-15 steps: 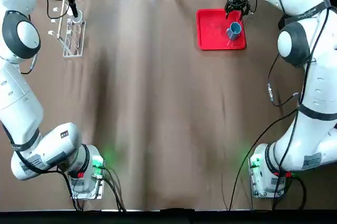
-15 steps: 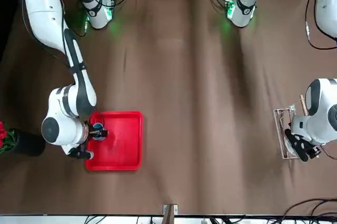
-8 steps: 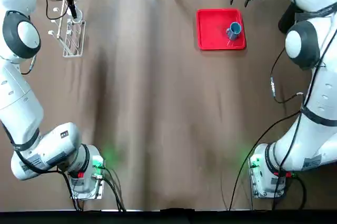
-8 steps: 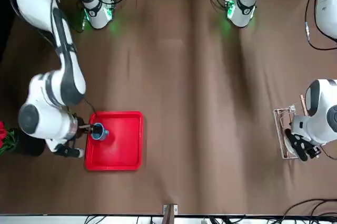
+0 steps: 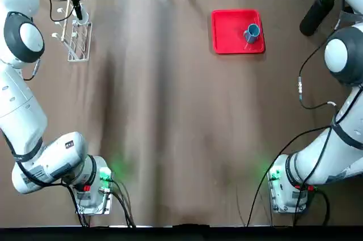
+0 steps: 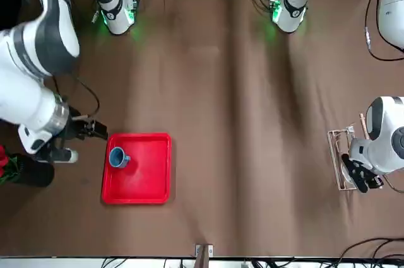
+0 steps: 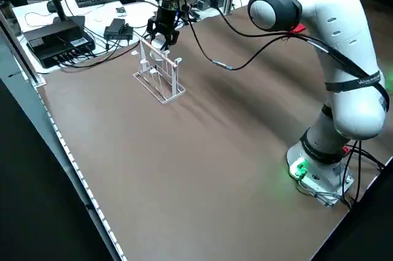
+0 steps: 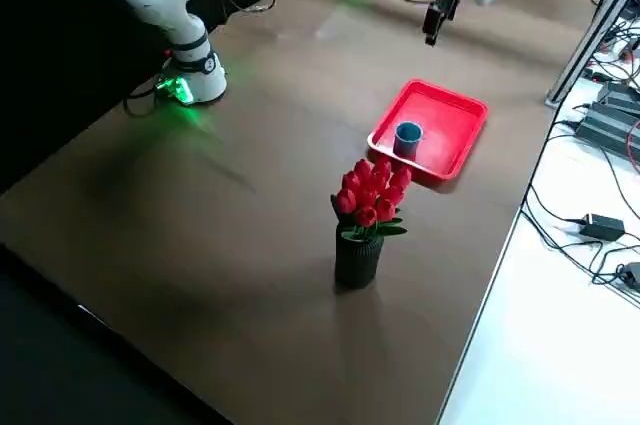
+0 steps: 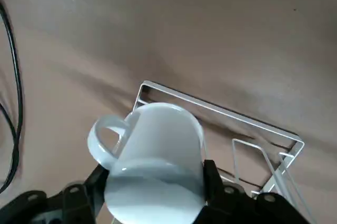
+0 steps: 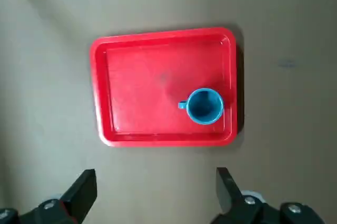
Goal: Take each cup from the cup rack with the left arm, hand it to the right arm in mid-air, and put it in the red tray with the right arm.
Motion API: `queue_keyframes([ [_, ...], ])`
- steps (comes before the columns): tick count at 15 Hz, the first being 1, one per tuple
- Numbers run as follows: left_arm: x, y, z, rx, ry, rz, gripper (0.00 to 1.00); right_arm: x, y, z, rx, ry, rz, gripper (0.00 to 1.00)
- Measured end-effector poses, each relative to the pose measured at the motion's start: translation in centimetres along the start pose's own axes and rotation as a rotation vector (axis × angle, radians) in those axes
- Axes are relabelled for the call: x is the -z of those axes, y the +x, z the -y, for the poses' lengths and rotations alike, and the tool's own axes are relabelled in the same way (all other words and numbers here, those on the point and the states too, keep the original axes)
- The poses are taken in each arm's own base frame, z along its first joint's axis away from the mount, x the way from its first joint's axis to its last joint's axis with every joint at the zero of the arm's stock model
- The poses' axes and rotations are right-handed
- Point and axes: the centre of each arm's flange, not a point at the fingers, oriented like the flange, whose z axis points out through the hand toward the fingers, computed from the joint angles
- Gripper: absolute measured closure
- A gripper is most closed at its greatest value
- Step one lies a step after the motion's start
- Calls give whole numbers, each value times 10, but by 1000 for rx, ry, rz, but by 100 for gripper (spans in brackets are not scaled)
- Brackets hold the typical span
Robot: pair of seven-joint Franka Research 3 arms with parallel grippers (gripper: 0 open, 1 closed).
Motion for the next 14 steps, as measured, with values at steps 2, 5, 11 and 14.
queue_keyframes([
  [2, 1, 0, 0, 0, 2, 0, 26, 12, -10, 8, 13, -1, 10, 0],
  [5, 7, 0, 3, 4, 16, -4, 26, 8, -18, 26, 36, -3, 29, 0],
  [11, 83, -18, 8, 30, 68, 30, 26, 4, -22, 40, 34, -4, 36, 0],
  [14, 139, -18, -2, 43, 91, 38, 26, 3, -22, 42, 37, -4, 38, 0],
])
